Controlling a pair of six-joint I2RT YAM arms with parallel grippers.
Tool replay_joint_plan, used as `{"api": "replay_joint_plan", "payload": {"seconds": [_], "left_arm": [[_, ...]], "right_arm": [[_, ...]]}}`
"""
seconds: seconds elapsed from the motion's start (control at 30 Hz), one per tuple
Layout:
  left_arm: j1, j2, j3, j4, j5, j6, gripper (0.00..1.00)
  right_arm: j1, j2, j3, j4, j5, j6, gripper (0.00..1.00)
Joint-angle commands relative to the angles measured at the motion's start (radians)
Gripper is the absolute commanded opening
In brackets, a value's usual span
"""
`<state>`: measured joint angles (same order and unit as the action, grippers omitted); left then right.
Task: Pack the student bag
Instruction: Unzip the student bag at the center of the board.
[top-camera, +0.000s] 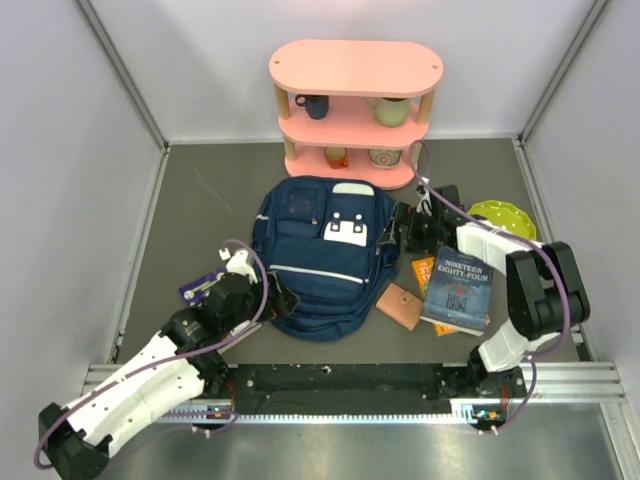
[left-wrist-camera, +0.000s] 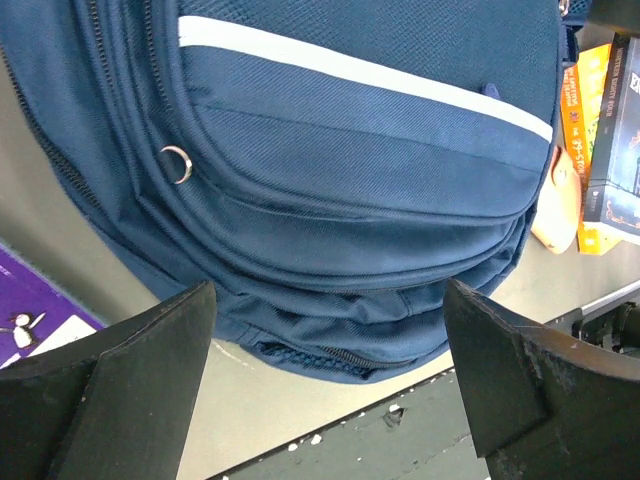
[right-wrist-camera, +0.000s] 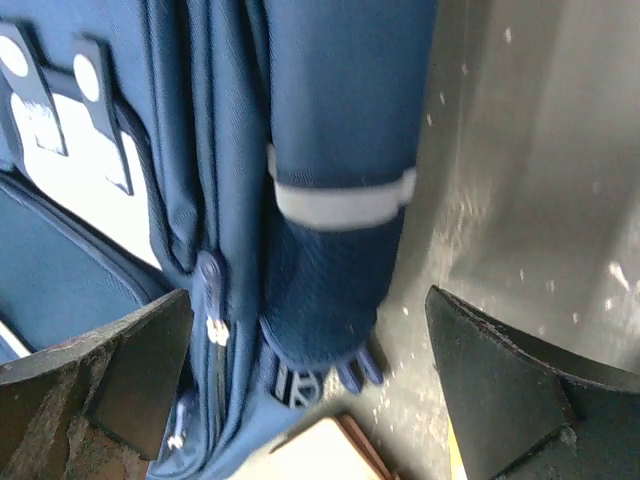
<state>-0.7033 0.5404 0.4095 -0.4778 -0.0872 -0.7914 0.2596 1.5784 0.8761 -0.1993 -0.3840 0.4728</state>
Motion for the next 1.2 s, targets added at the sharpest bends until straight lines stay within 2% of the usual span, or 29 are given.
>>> {"api": "replay_joint_plan", "payload": {"seconds": [0.0,0.1,0.17,0.2,0.27,0.4,0.43,0.5,0.6,0.7,0.73,0.8,0.93,1.03,1.1,1.13,1.17], "left_arm": [[-0.047,0.056,0.003,0.143,-0.053,-0.066,0.98],[-0.102,0.098,-0.02,0.185,-0.071,-0.091,0.98],[-0.116,0.105,-0.024,0.194,-0.078,-0.094,0.99],[-0.12,0.105,-0.024,0.2,-0.08,-0.089,0.98],[-0.12,0.096,-0.015,0.203,-0.077,-0.077,0.98],[-0.122,0.06,0.011,0.179,-0.082,-0.06,0.98],[-0.122,0.043,0.021,0.157,-0.088,-0.057,0.98],[-0.122,0.023,0.035,0.128,-0.098,-0.051,0.98],[-0.122,-0.02,0.075,0.05,-0.146,-0.046,0.98],[-0.122,-0.072,0.123,-0.027,-0.2,-0.042,0.98],[-0.122,-0.092,0.149,-0.044,-0.212,-0.039,0.98],[-0.124,-0.109,0.175,-0.082,-0.233,-0.028,0.98],[-0.124,-0.089,0.242,-0.058,-0.174,0.041,0.98],[-0.15,-0.002,0.247,0.071,-0.07,0.084,0.98],[-0.241,0.091,0.252,0.172,-0.072,0.101,0.98],[-0.292,0.13,0.261,0.194,-0.135,0.11,0.98],[-0.4,0.174,0.279,0.208,-0.185,0.138,0.98]], "right_arm": [[0.004,0.078,0.116,0.106,-0.038,0.013,0.98],[-0.002,0.123,0.139,0.115,-0.064,0.024,0.94],[-0.003,0.135,0.132,0.145,-0.087,0.032,0.86],[-0.014,0.146,0.126,0.161,-0.107,0.038,0.78],[-0.02,0.146,0.089,0.239,-0.162,0.07,0.71],[-0.025,0.128,0.041,0.32,-0.237,0.108,0.35],[-0.026,0.118,0.031,0.333,-0.248,0.127,0.19],[-0.026,0.095,0.003,0.354,-0.243,0.145,0.03],[-0.028,0.014,-0.029,0.402,-0.243,0.206,0.0],[-0.022,-0.111,-0.097,0.516,-0.251,0.396,0.0],[-0.017,-0.15,-0.117,0.588,-0.219,0.502,0.0],[-0.005,-0.286,-0.147,0.597,-0.15,0.579,0.0],[0.059,-0.477,-0.086,0.343,0.095,0.583,0.0],[0.11,-0.58,-0.12,0.29,0.213,0.578,0.0],[0.121,-0.621,-0.132,0.215,0.261,0.541,0.0],[0.121,-0.629,-0.149,0.203,0.275,0.532,0.0],[0.122,-0.633,-0.163,0.174,0.272,0.523,0.0]]}}
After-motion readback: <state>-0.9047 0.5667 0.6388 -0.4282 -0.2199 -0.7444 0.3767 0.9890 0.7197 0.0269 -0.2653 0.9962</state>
